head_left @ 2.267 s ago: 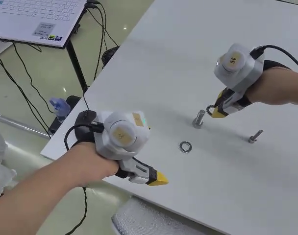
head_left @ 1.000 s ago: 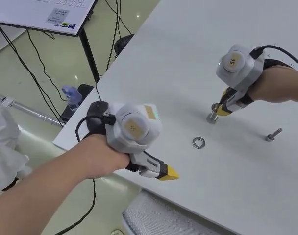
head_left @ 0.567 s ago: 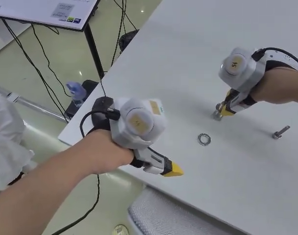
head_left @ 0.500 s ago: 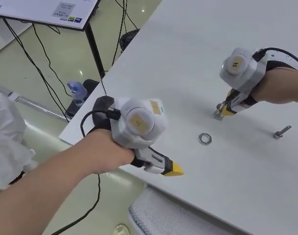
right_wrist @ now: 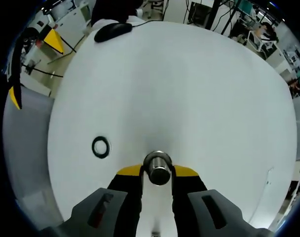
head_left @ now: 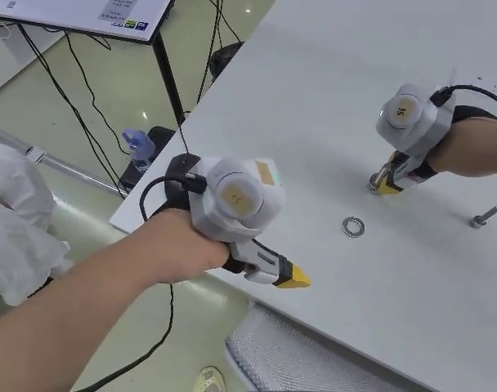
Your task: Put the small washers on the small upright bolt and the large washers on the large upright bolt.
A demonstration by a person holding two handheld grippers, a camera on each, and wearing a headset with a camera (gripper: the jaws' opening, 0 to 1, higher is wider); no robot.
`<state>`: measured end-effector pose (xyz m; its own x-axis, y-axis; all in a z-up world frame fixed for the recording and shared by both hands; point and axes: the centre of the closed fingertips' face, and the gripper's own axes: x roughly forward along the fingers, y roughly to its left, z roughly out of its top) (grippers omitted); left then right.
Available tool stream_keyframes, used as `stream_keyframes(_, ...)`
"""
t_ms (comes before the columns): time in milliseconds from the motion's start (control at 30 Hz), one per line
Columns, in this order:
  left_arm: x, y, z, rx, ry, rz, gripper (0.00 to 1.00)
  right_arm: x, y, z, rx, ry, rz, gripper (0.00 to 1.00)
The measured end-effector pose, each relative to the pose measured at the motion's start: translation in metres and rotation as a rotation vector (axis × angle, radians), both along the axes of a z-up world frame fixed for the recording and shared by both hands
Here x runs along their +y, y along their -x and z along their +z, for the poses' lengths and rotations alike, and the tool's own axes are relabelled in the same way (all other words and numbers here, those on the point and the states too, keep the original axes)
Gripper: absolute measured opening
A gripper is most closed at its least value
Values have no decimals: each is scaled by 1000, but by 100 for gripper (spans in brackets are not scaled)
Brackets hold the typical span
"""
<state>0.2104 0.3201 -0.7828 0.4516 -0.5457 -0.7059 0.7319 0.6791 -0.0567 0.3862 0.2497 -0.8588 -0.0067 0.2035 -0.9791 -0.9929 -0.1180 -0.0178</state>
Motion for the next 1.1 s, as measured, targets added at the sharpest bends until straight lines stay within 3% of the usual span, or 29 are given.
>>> stream_keyframes(300,-2,-1,3,-14,7,-5,78,1,1,-6,-17,8,12,22)
stream_keyframes(967,-3,6,1,8,1,-18,75,1,0,-5,-7,1,13,24)
stream_keyframes(1100,-2,6,2,6,0,-18,75,3,-1,-1,-10,-10,17,30)
